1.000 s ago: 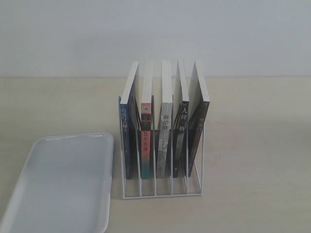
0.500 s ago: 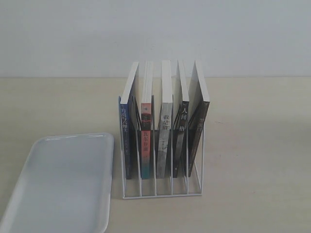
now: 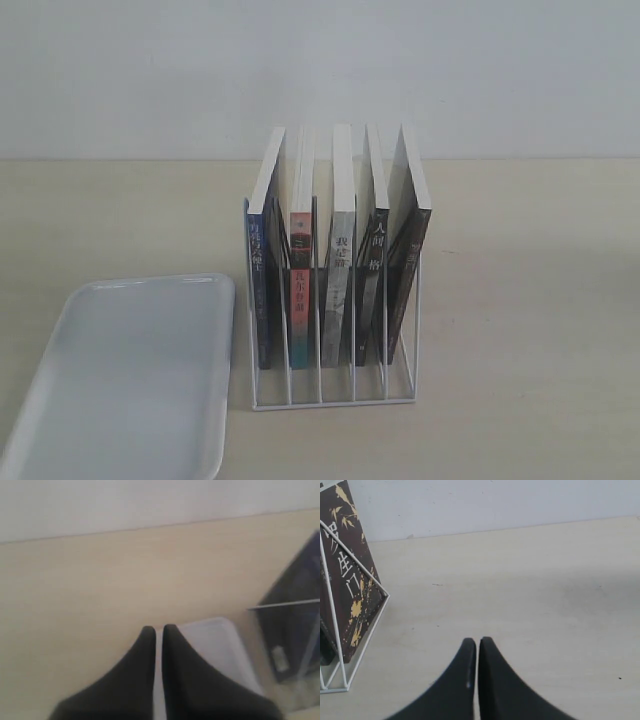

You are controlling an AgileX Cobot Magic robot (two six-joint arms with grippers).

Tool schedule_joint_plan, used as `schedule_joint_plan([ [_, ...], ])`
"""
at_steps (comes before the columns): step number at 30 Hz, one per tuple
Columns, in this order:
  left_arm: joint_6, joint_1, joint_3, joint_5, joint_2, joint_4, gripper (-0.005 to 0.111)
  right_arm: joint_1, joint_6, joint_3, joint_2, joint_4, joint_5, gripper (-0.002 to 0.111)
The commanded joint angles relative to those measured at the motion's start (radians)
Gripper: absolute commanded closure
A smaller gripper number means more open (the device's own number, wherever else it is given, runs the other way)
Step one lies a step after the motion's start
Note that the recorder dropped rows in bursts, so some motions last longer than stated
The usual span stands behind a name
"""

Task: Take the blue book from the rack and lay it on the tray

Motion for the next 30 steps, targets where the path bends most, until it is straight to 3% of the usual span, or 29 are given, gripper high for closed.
schedule_joint_plan([
  [1,0.258,-0.007,-0.109,0.065,0.001,-0.388,0.103,-0.001,-0.006,-0.001,-0.005,-0.005,-0.012,0.107],
  [4,0.39,-0.007,-0.147,0.065,0.007,-0.578,0.103,-0.001,-0.006,-0.001,-0.005,-0.005,-0.012,0.107],
  [7,0.51,-0.027,-0.166,0.086,0.023,-0.678,0.103,-0.001,-0.006,-0.001,-0.005,-0.005,-0.012,0.107],
  [11,0.504,-0.084,-0.2,0.101,0.076,-0.67,0.103,-0.001,-0.006,-0.001,-0.005,-0.005,-0.012,0.107],
  [16,0.491,-0.208,-0.255,0.103,0.152,-0.638,0.103,-0.001,-0.006,-0.001,-0.005,-0.005,-0.012,0.107],
  [25,0.261,-0.471,-0.264,0.141,0.285,-0.313,0.103,-0.001,-0.006,-0.001,-0.005,-0.005,-0.012,0.107],
  [30,-0.028,-0.559,-0.264,0.001,0.355,0.003,0.103,-0.001,-0.006,-0.001,-0.005,-0.005,-0.012,0.107],
])
